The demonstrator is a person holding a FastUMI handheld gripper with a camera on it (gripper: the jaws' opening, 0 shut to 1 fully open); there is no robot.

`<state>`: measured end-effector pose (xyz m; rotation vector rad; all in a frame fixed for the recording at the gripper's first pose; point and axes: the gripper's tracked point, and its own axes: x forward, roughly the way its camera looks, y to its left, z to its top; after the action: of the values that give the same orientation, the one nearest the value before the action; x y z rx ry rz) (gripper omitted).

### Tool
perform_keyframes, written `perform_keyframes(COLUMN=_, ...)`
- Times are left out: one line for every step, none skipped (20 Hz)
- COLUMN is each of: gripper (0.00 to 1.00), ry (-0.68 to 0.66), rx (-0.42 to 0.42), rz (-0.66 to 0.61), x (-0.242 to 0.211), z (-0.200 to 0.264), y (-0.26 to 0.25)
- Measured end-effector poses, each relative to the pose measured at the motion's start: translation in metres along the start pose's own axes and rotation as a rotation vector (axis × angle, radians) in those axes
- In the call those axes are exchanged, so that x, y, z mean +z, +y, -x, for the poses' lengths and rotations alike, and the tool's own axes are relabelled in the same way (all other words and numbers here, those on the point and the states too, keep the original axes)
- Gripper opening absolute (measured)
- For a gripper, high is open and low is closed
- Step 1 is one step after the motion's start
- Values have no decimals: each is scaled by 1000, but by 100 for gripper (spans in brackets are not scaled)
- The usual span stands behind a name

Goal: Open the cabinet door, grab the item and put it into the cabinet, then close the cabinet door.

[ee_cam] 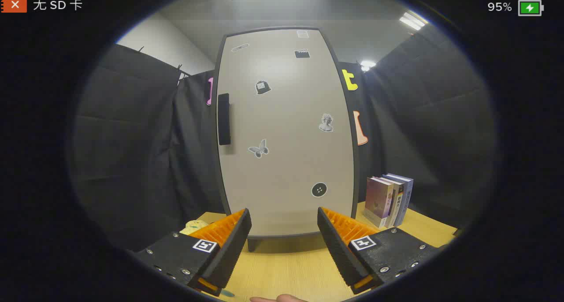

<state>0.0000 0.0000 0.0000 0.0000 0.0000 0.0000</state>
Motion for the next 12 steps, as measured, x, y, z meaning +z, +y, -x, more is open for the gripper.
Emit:
perform_keyframes(gripper=94, ry=1, rx=1, rz=0, x=1, z=0, y=0)
perform_keyframes(gripper=94, ry=-1, rx=1, rz=-4, x=1, z=1, y=0)
perform_keyframes(gripper=94, ry=-4, rx=-4, rz=-8, x=3, z=1, y=-1)
perform_keyframes(gripper=94, ry=-5, rx=-6, rz=-10, x=3, z=0, y=-1)
perform_keyframes(gripper=94, ry=-3, rx=-5, rz=-9, x=3, z=0, y=0)
perform_keyframes(gripper=94, ry=-3, rx=-3, rz=-1, x=4, z=0, y=1)
perform_keyframes(gripper=94, ry=-6, rx=-2, rz=8, x=5, z=1, y=2)
perform_keyframes(gripper=94, ry=-10, rx=0, rz=15, x=5, z=1, y=2)
perform_keyframes(gripper=94, ry=-13, rx=0, rz=18, x=6, z=1, y=1)
perform_keyframes(gripper=94, ry=-13, rx=-1, rz=19, x=5, z=1, y=1)
perform_keyframes(gripper=94, ry=-11, rx=-1, rz=19, x=5, z=-1, y=0)
perform_keyframes(gripper=94, ry=-7, rx=-4, rz=17, x=5, z=-2, y=-1)
